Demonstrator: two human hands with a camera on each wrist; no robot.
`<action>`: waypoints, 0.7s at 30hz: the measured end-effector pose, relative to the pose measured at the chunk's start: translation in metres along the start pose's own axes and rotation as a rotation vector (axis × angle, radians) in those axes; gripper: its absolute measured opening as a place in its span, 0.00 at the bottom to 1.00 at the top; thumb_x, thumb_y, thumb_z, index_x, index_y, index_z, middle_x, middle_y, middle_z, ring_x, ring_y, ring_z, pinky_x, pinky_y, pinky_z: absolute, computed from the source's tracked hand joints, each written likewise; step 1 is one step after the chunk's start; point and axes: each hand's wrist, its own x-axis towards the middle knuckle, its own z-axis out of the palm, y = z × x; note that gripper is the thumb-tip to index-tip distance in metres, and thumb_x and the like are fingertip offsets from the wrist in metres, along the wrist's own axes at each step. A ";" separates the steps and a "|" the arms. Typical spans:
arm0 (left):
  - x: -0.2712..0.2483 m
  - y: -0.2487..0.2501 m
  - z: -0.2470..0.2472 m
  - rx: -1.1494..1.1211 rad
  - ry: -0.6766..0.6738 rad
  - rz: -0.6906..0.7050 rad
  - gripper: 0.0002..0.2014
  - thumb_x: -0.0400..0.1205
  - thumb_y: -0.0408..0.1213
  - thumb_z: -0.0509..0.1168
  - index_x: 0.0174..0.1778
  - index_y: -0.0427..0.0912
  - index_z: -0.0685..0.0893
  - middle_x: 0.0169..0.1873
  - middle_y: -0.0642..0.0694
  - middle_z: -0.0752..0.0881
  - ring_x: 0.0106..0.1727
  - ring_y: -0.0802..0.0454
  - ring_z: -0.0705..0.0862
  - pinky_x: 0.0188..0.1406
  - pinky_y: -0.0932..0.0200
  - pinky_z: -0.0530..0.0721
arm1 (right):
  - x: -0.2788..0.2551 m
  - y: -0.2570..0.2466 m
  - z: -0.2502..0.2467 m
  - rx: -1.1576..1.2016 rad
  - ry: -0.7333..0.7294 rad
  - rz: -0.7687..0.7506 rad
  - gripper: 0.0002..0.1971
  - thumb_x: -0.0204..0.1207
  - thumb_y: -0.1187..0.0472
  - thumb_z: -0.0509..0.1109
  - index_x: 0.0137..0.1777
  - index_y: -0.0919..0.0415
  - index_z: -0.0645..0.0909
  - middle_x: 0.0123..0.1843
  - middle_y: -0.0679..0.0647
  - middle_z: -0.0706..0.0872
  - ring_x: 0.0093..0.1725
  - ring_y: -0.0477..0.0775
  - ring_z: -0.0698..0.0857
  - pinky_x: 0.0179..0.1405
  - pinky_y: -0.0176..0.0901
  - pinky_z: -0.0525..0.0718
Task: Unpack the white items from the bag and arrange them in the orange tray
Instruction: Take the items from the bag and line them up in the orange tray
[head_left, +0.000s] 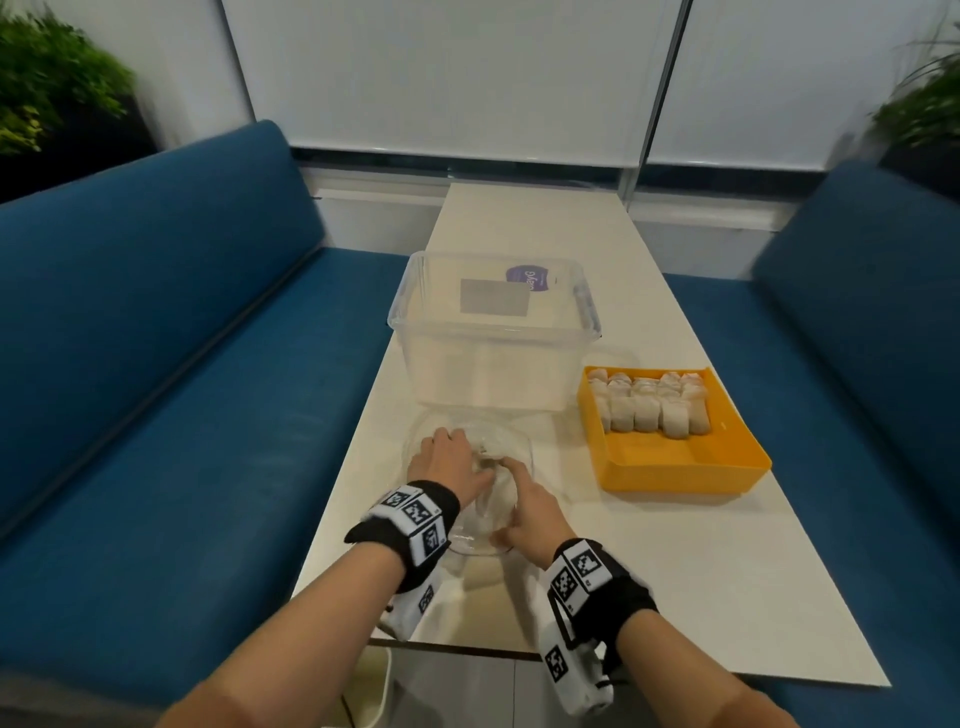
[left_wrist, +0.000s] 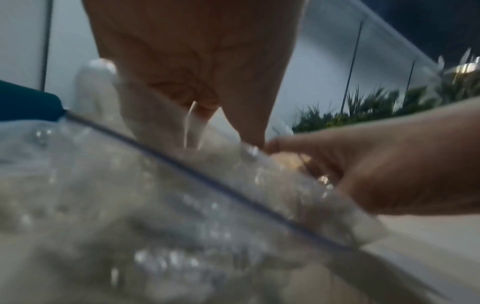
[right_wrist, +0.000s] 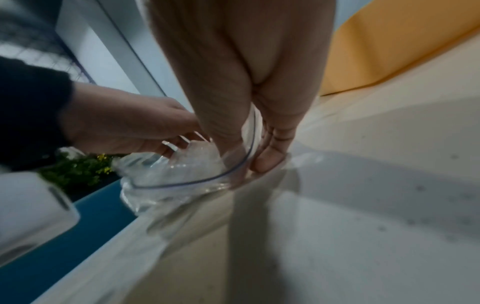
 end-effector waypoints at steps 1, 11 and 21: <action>0.004 0.003 0.005 0.062 -0.005 -0.007 0.28 0.81 0.54 0.62 0.71 0.39 0.71 0.66 0.40 0.75 0.68 0.41 0.74 0.64 0.49 0.75 | -0.001 0.000 0.000 0.006 0.008 -0.010 0.48 0.64 0.75 0.76 0.79 0.51 0.56 0.49 0.63 0.83 0.43 0.55 0.80 0.45 0.49 0.83; 0.015 0.009 0.017 0.033 0.082 0.085 0.12 0.83 0.46 0.60 0.59 0.46 0.79 0.56 0.45 0.85 0.62 0.42 0.80 0.56 0.48 0.71 | -0.001 0.004 -0.002 0.024 0.017 0.026 0.54 0.67 0.75 0.73 0.83 0.56 0.40 0.48 0.68 0.84 0.42 0.54 0.80 0.41 0.42 0.78; 0.003 -0.004 -0.001 -0.369 0.107 0.042 0.07 0.81 0.43 0.66 0.51 0.46 0.83 0.47 0.46 0.86 0.50 0.44 0.83 0.50 0.55 0.80 | 0.002 0.007 0.001 -0.003 0.035 0.024 0.55 0.65 0.74 0.75 0.83 0.53 0.41 0.52 0.70 0.85 0.50 0.67 0.85 0.48 0.49 0.83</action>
